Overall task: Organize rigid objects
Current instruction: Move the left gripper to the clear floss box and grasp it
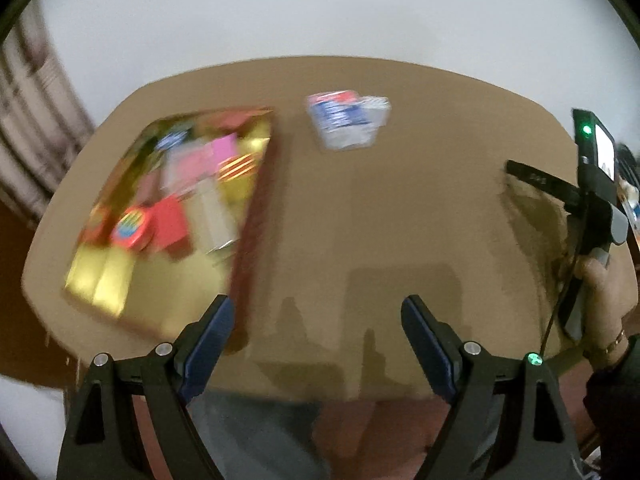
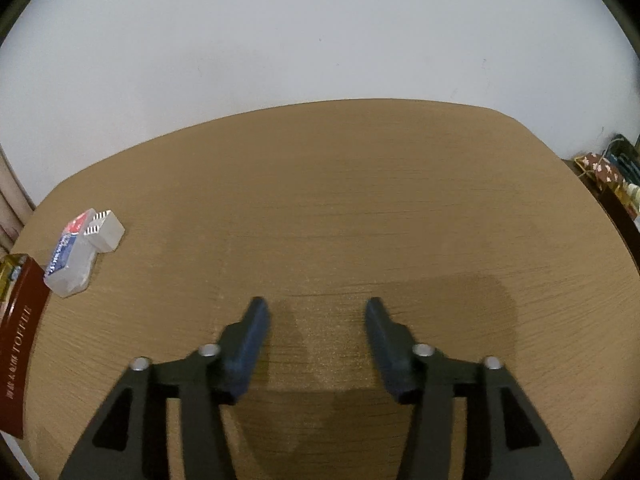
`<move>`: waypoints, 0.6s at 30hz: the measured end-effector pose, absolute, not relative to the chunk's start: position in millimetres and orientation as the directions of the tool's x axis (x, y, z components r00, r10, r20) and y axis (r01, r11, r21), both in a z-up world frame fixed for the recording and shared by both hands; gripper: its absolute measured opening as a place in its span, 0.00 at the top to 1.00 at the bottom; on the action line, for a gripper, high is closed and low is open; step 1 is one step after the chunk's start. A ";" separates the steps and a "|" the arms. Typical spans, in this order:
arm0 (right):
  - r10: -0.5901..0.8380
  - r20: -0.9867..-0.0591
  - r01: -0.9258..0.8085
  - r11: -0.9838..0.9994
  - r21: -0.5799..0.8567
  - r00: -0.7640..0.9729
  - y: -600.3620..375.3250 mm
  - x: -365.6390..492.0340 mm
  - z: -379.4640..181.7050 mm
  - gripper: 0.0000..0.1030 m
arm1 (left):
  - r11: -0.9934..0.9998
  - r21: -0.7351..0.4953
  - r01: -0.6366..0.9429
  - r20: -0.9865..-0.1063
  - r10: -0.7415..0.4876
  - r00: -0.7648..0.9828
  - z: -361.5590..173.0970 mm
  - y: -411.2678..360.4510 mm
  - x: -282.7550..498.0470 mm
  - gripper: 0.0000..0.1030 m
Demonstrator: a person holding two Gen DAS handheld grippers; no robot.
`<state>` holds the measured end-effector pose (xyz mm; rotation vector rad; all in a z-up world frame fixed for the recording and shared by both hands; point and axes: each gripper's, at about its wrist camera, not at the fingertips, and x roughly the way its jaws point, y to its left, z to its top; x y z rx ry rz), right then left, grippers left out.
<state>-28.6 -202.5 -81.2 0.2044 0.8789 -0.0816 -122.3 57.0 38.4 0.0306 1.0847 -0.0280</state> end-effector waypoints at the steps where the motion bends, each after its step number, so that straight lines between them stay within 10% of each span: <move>1: 0.017 -0.772 0.154 0.977 0.148 0.635 -205.1 -29.1 -80.9 0.45 | 0.998 0.005 0.069 -0.875 -0.029 0.483 32.6 47.3 -115.6 0.20; 18: 0.093 -0.750 0.122 0.966 0.226 0.655 -212.8 -36.4 -76.6 0.37 | 0.959 0.207 0.195 -0.671 -0.006 0.742 9.6 42.5 -17.1 0.19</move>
